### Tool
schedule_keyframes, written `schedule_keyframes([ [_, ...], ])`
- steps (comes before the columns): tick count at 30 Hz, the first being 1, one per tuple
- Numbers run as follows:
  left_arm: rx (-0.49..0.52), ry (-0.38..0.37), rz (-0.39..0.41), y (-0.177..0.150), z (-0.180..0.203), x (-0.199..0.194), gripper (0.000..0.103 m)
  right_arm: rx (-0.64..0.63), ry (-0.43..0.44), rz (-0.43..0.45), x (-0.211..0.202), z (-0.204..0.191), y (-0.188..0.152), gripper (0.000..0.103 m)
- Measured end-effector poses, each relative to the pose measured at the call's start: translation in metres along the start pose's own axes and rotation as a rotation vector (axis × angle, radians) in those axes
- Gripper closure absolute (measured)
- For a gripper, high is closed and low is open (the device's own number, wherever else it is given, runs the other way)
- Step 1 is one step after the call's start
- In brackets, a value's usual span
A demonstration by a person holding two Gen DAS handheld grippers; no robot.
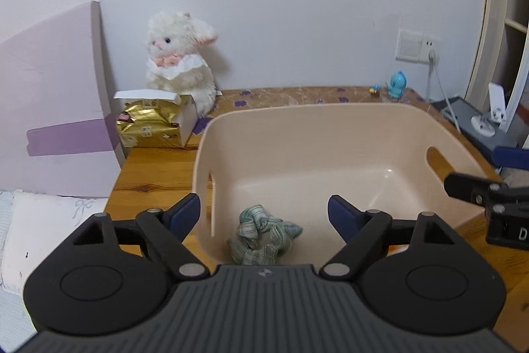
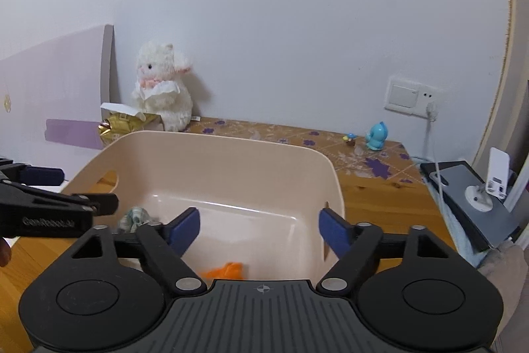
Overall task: Organize objects
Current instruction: 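Lift both cloths over the basket and open both tools to drop them, then grasp the green seaweed bag with left tool while right tool grasps the blue-white box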
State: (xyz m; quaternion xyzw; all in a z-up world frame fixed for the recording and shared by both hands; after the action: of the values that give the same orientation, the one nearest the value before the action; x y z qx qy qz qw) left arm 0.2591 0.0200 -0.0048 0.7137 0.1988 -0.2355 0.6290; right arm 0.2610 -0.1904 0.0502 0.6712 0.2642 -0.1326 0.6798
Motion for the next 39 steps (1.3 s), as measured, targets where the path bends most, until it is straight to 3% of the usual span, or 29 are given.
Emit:
schedule_keyframes([
  [3, -0.009, 0.014, 0.011, -0.005, -0.003, -0.017, 0.010, 0.016, -0.003, 0.010, -0.018, 0.003, -0.007, 0.005],
  [15, -0.016, 0.039, -0.080, -0.069, -0.011, -0.042, 0.008, 0.031, 0.017, -0.102, -0.039, -0.004, -0.067, 0.001],
  [28, -0.003, -0.018, -0.214, -0.130, -0.009, -0.014, 0.008, 0.059, 0.059, -0.279, -0.004, -0.020, -0.131, 0.001],
  [39, -0.060, -0.098, -0.251, -0.138, -0.012, 0.013, 0.011, 0.107, 0.064, -0.316, 0.033, -0.025, -0.144, 0.005],
])
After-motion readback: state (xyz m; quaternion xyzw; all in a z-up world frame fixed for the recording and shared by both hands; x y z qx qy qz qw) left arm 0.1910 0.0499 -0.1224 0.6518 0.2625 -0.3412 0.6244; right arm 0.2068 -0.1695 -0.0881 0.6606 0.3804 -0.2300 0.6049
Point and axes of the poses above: each gripper's, at about its wrist camera, not at the fingertips, and x roughly the way its jaws point, z to its right, y to its top, the point moved 9 cm from there along x, roughly the way its jaws point, and after that the axes turned 5 degrees about x, right-handed, at the moved point
